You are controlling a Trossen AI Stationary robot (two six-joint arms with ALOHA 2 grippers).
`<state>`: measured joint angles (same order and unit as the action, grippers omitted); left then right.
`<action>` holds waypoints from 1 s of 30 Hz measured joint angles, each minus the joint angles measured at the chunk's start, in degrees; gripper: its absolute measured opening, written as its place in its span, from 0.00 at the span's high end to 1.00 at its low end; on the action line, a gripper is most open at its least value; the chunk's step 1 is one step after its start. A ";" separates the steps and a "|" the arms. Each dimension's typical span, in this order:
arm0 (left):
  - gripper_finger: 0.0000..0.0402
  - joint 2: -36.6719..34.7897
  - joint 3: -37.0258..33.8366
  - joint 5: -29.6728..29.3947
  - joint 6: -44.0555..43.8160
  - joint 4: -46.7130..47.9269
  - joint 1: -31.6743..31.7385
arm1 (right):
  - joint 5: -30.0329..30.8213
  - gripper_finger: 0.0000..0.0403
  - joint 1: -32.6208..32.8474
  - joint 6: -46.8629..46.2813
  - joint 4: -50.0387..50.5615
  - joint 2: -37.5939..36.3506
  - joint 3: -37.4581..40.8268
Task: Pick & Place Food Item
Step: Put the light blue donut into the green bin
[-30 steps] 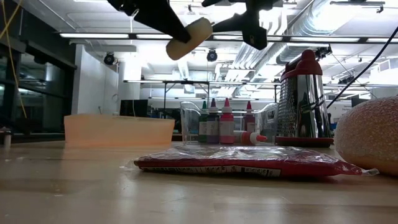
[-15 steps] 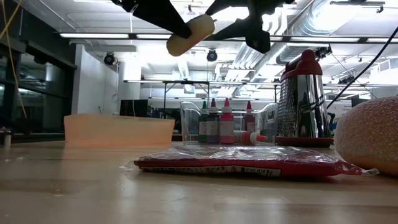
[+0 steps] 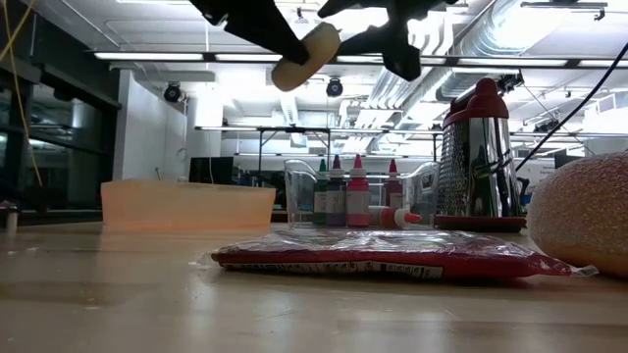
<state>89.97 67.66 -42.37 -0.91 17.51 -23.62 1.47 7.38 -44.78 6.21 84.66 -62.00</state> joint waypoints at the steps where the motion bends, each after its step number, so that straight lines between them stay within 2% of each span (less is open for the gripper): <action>1: 0.81 0.00 0.00 0.00 0.00 -0.05 0.13 | 0.00 0.55 -0.14 0.01 -0.26 0.00 0.00; 21: 0.81 -0.02 0.00 -0.19 1.51 -2.33 -0.17 | -2.01 0.55 -2.62 -0.01 -0.80 0.00 0.00; 30: 0.81 -0.02 0.00 0.02 1.44 -2.31 -0.17 | -3.02 0.70 -2.62 0.01 -0.82 0.00 0.00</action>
<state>89.95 67.66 -42.35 0.54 15.20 -23.79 -1.55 4.75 -44.78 5.39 84.66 -62.00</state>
